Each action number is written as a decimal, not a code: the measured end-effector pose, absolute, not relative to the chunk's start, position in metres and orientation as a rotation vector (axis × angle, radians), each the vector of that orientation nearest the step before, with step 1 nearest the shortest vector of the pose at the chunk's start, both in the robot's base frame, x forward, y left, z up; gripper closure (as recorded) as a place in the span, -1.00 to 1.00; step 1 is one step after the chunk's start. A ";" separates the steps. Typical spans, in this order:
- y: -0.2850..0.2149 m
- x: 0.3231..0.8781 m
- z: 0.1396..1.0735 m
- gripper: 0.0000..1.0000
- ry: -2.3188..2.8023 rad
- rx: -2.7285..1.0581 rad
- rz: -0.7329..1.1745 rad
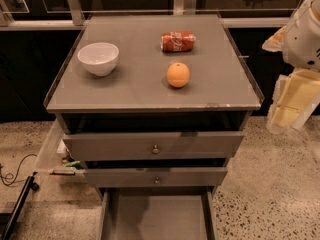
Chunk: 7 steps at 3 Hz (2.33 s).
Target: Place orange into bottom drawer
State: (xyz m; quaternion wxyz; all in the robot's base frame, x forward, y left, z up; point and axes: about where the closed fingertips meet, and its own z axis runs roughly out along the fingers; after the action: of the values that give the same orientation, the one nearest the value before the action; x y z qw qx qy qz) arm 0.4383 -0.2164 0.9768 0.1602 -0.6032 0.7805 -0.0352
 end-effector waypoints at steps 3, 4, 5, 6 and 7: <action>-0.168 0.488 0.955 -1.00 1.987 -1.774 -0.088; -0.143 0.525 0.944 -1.00 1.889 -1.774 0.020; -0.127 0.557 0.928 -1.00 1.858 -1.725 0.196; -0.110 0.580 0.913 -1.00 1.859 -1.685 0.337; -0.099 0.599 0.897 -1.00 1.894 -1.657 0.383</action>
Offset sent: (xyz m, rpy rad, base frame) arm 0.0426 0.0470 -0.0191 0.0453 -0.1584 0.1413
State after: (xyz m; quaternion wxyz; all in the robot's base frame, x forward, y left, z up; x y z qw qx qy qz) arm 0.5993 -0.0994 0.8968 0.2937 -0.6221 0.7114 0.1437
